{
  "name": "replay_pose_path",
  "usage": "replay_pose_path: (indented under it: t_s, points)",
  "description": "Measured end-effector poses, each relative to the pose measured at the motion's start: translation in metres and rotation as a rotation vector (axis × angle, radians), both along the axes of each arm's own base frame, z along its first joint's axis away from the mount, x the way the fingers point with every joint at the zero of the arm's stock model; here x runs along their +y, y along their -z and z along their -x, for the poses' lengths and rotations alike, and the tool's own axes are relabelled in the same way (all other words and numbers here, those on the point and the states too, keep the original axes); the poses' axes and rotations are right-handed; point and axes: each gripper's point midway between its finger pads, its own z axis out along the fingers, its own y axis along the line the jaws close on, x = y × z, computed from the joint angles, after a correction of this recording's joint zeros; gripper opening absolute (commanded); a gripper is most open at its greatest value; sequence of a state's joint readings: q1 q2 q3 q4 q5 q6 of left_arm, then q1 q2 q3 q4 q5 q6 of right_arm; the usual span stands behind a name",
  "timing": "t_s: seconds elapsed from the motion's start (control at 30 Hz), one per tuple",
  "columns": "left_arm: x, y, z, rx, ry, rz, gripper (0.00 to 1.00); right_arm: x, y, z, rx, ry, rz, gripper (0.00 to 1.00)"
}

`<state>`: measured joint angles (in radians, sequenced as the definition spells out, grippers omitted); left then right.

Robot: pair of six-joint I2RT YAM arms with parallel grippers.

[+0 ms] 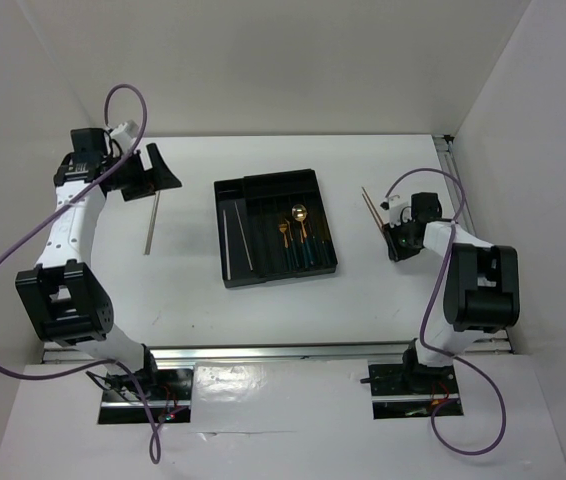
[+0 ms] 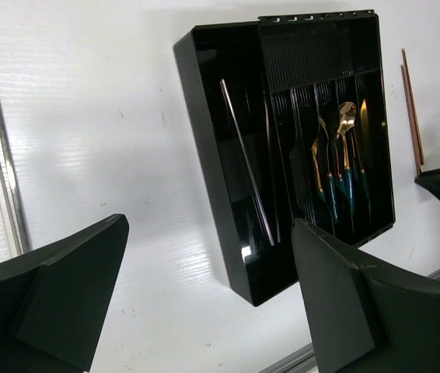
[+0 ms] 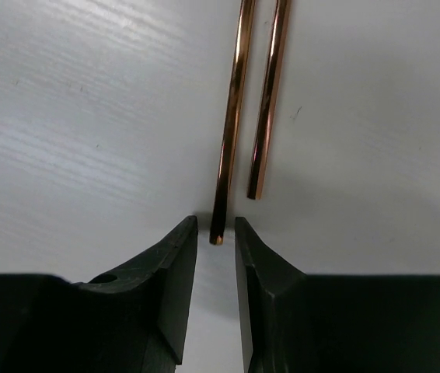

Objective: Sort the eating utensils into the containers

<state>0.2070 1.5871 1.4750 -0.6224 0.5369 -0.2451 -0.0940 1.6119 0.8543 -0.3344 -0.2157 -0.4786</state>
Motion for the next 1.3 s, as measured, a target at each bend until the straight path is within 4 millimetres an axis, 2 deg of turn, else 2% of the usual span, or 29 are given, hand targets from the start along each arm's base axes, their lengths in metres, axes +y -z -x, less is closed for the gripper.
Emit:
replay_pose_path:
  t_s: [0.2,0.57,0.7,0.8,1.03,1.3]
  points:
    - [0.000,-0.002,-0.002,0.001,0.008,-0.008,1.00,-0.001,-0.002,-0.018,-0.016,0.009,-0.005,0.31]
    - [0.009,0.013,-0.008,0.043,-0.031,-0.036,1.00,0.006,-0.001,-0.029,-0.037,-0.010,-0.007,0.30]
    - [0.010,0.020,-0.010,0.063,-0.034,-0.036,1.00,0.010,-0.001,-0.037,-0.049,-0.020,-0.009,0.23]
    - [0.011,0.025,-0.011,0.079,-0.040,-0.036,1.00,0.013,-0.002,-0.044,-0.055,-0.025,-0.011,0.23]
    - [0.017,0.035,-0.012,0.108,-0.067,-0.056,1.00,0.015,-0.001,-0.056,-0.059,-0.025,-0.014,0.01]
    - [0.021,0.037,-0.013,0.123,-0.103,-0.063,1.00,0.015,-0.002,-0.062,-0.063,-0.023,-0.008,0.00]
